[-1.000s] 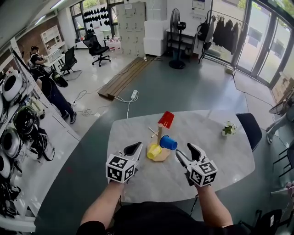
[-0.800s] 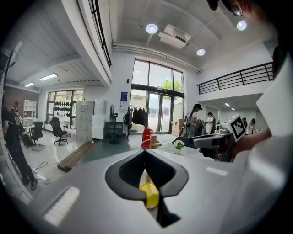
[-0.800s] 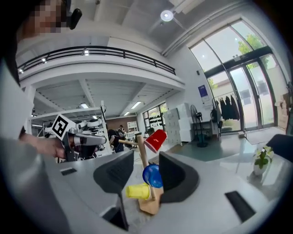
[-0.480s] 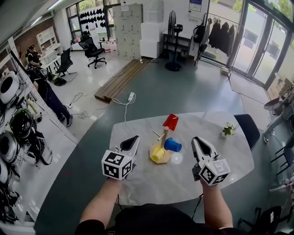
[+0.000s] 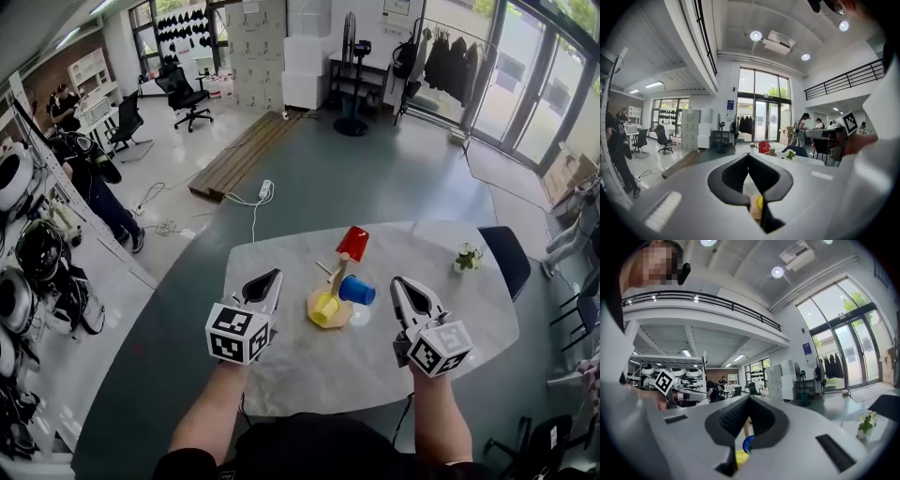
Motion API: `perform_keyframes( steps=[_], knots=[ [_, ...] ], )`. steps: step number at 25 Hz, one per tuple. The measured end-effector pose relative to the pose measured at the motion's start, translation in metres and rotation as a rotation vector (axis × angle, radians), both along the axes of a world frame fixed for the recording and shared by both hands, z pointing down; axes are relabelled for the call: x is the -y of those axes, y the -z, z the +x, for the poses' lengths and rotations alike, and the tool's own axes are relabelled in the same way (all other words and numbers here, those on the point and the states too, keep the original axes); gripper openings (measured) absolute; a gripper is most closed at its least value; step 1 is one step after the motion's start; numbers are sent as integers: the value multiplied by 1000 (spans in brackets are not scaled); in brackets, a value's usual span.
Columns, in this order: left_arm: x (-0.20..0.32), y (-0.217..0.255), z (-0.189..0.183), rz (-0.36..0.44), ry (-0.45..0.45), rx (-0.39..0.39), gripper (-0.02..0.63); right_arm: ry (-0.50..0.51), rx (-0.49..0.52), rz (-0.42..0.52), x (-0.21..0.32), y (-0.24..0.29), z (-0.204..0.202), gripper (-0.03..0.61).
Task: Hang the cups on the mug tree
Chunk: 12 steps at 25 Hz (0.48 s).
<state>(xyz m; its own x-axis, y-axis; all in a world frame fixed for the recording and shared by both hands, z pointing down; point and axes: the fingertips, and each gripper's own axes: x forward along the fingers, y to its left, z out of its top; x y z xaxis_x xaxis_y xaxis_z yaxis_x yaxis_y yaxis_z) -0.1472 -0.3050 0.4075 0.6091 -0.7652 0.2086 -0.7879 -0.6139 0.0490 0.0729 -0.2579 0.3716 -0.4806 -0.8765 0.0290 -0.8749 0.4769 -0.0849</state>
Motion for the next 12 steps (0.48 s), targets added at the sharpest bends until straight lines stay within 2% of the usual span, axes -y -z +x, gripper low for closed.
perform_keyframes(
  steps=[7, 12],
  knots=[
    [-2, -9, 6, -26, -23, 11, 12, 6, -1, -37, 0, -13, -3, 11],
    [-1, -11, 7, -26, -21, 23, 12, 7, -37, -29, 1, -9, -1, 11]
  ],
)
